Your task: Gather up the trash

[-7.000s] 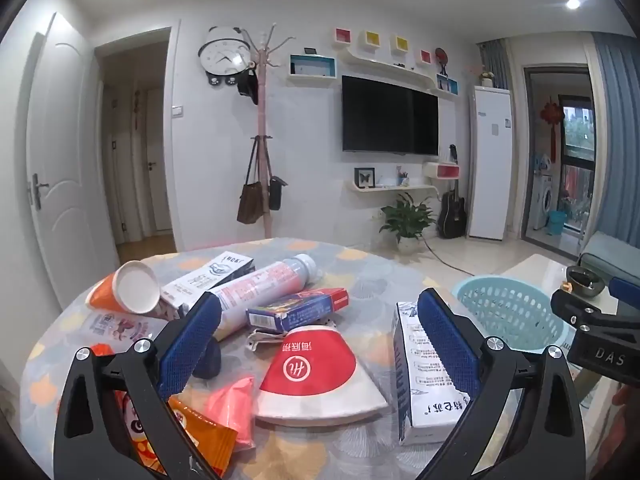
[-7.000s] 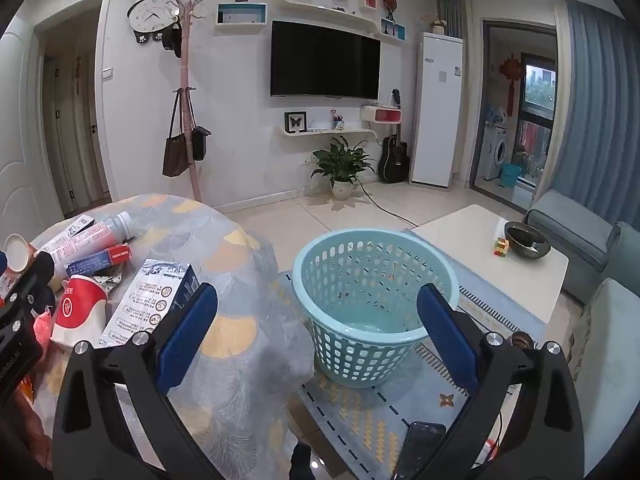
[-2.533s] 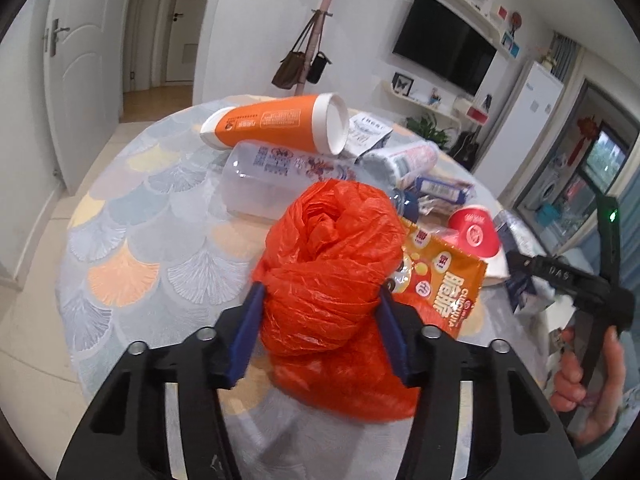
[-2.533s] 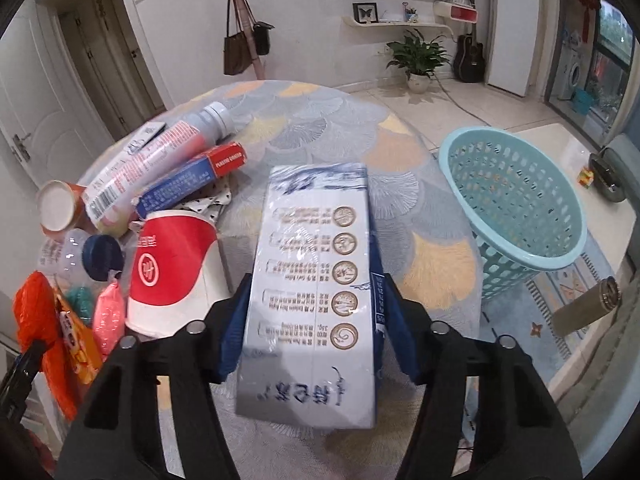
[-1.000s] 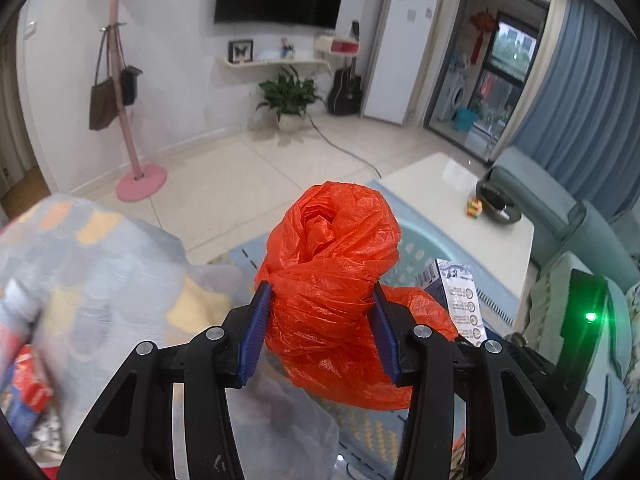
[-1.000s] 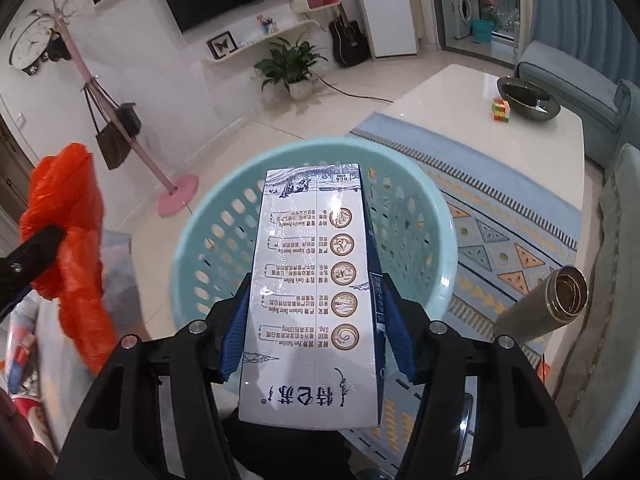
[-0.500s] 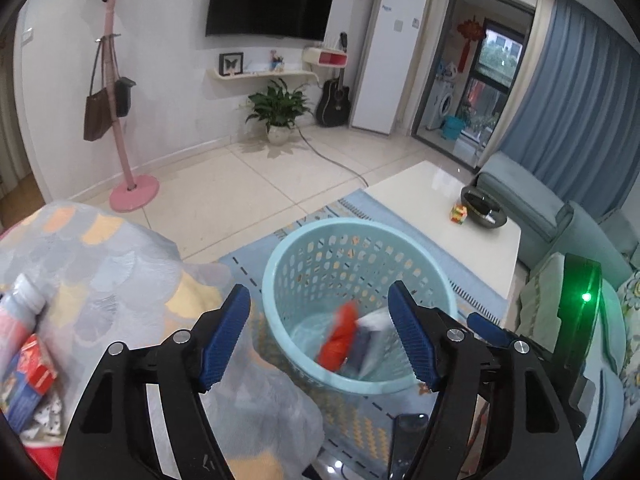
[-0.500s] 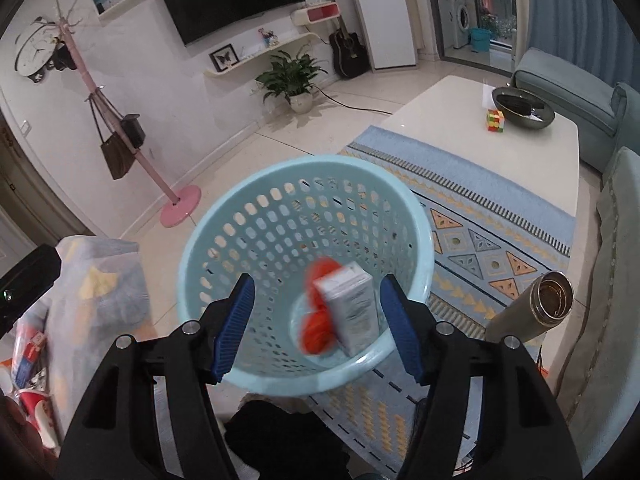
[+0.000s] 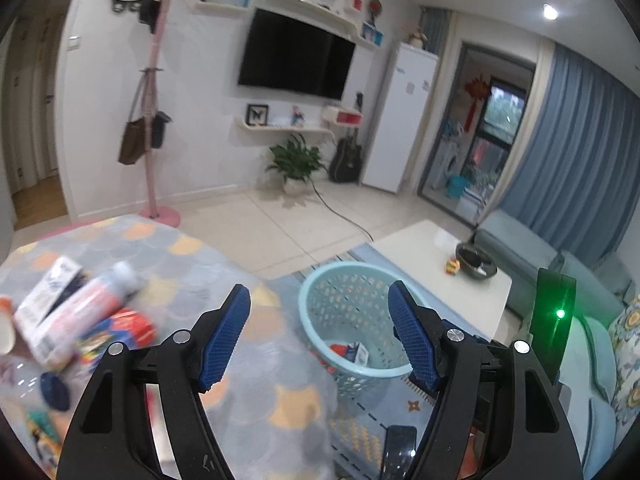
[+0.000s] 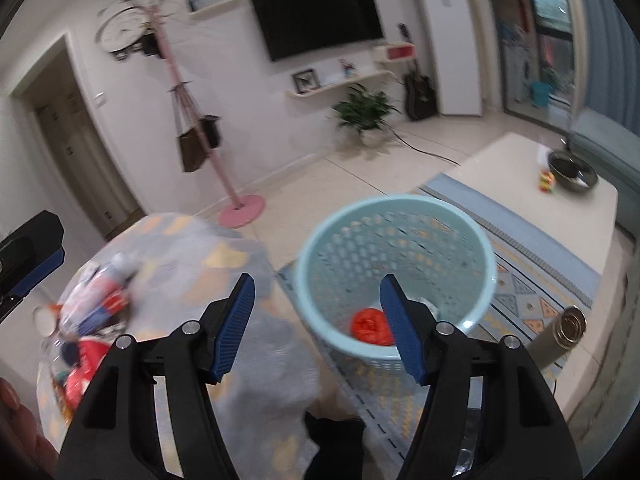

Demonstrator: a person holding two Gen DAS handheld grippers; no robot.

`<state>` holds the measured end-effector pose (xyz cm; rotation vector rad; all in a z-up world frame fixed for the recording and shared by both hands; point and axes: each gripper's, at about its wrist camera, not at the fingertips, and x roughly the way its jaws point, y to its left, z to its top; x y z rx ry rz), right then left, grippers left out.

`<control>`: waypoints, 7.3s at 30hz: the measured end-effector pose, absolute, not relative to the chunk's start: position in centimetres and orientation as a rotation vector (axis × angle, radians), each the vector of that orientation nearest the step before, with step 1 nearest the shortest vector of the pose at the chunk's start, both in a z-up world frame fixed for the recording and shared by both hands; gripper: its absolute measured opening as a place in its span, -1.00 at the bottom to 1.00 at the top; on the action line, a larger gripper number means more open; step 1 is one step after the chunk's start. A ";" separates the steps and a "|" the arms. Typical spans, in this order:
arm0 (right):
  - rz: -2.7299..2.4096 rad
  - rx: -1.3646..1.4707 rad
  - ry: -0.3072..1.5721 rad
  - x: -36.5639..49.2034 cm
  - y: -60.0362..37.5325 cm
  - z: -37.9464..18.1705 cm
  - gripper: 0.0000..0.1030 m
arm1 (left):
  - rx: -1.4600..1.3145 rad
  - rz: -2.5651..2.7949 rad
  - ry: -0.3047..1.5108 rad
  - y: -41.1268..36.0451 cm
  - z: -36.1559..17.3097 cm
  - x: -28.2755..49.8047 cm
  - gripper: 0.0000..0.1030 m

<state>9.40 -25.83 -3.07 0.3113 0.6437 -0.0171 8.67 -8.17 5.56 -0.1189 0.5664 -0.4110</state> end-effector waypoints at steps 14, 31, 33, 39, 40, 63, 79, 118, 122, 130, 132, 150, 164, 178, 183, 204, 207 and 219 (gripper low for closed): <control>0.221 0.152 0.618 7.0 -13.7 -1.3 0.20 | -0.195 -0.095 0.527 6.9 4.5 0.5 0.46; 0.463 0.095 0.826 11.1 -3.2 -6.4 0.20 | -0.112 0.012 0.733 7.9 -4.2 -0.9 0.74; 0.468 0.097 0.839 11.7 -3.1 -6.7 0.20 | -0.068 0.060 0.749 7.2 -5.0 -0.5 0.74; 0.510 0.107 0.881 12.8 -2.4 -7.3 0.22 | -0.023 0.136 0.781 7.3 -5.8 0.0 0.52; 0.516 0.102 0.888 12.9 -2.1 -7.4 0.23 | -0.023 0.138 0.792 7.4 -6.0 0.0 0.44; 0.378 -0.171 0.721 6.9 1.8 -3.7 -0.24 | -0.306 0.082 0.617 16.6 -0.4 -7.5 -0.66; 0.356 -0.159 0.714 6.9 1.2 -4.1 -0.23 | -0.296 0.153 0.629 20.6 -1.0 -4.7 -0.92; 0.273 0.074 0.623 5.0 -10.5 -1.7 -0.23 | -0.360 -0.062 0.856 13.0 -4.4 -4.4 0.54; 0.266 0.090 0.623 4.8 -11.3 -1.8 -0.23 | -0.383 -0.003 0.900 11.8 -5.8 -3.0 0.66; 0.253 0.124 0.632 5.2 -12.9 -2.4 -0.23 | -0.132 0.140 0.961 8.3 -7.1 -1.0 0.66; 0.249 0.130 0.633 5.3 -13.2 -2.6 -0.23 | -0.099 0.132 0.954 8.1 -6.9 -1.4 0.44; 0.251 0.137 0.622 5.3 -13.5 -2.4 -0.23 | -0.254 -0.056 0.817 11.0 -2.7 -4.7 -1.00; 0.241 0.143 0.628 5.4 -14.7 -2.6 -0.22 | -0.198 -0.051 0.851 8.4 -3.7 2.7 0.10; 0.196 0.192 0.621 6.6 -17.7 -2.9 -0.22 | -0.127 -0.017 0.846 6.3 -3.7 4.5 -0.30; 0.160 0.206 0.597 7.2 -19.5 -2.6 -0.22 | -0.114 -0.099 0.765 3.8 -0.2 4.5 -0.30; -0.234 0.253 0.712 16.2 -34.2 -8.3 -0.21 | -0.041 -0.514 0.879 -19.1 -2.6 21.6 -0.29; -0.257 0.267 0.769 17.7 -35.1 -10.3 -0.21 | -0.043 -0.530 0.945 -20.5 -5.0 23.2 -0.29; -0.273 0.307 0.790 17.8 -36.4 -11.7 0.16 | -0.027 -0.509 0.953 -20.9 -5.8 23.2 0.16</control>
